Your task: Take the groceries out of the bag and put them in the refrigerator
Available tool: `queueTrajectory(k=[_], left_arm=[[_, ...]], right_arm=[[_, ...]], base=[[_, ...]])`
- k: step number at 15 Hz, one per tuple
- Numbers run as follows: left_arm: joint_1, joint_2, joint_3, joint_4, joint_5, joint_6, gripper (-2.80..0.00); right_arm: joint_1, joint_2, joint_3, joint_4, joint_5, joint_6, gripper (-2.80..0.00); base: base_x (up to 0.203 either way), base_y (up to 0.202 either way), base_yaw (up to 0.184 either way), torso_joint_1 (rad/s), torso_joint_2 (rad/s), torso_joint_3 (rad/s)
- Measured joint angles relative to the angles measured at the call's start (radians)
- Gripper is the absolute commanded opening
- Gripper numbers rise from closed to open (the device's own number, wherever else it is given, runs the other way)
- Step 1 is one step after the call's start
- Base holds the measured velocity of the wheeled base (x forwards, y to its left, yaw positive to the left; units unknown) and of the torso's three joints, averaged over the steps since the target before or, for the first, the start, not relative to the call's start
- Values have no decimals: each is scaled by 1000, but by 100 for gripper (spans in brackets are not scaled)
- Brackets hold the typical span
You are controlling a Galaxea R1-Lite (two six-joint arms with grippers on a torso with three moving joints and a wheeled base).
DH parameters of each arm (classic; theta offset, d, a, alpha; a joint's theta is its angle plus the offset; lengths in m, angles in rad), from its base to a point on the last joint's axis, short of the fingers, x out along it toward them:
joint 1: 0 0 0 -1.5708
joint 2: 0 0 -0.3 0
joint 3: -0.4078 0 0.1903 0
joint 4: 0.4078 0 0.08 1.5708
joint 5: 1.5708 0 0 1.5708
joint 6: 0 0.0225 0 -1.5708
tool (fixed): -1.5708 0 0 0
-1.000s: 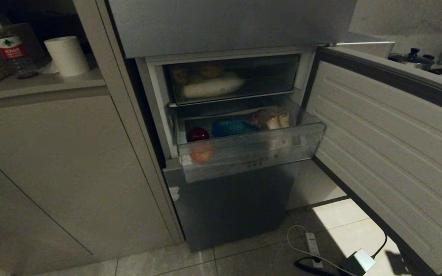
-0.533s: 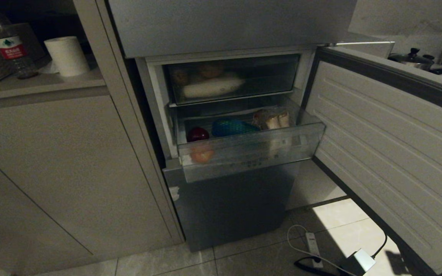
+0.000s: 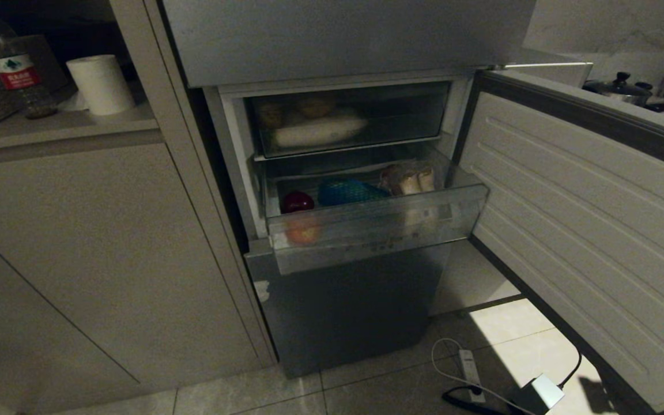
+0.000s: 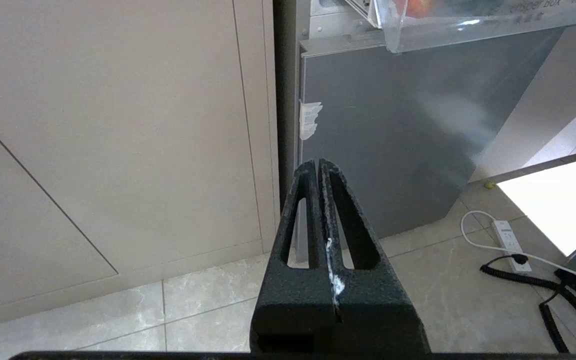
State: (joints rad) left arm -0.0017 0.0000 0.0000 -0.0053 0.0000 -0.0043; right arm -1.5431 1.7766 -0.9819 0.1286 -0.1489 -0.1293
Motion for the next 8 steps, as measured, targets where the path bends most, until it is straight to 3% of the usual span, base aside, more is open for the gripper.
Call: queueTrajectory(k=[4,8], left_arm=[[0,0,0,0,0,0,-280],[0,0,0,0,0,0,-280]], right_arm=[[-95,-6,6,114,-4,-9,-280],[-208,-5,1,129,-3,-75,-280]], base=[[0,0,0,0,0,0],[0,0,0,0,0,0]])
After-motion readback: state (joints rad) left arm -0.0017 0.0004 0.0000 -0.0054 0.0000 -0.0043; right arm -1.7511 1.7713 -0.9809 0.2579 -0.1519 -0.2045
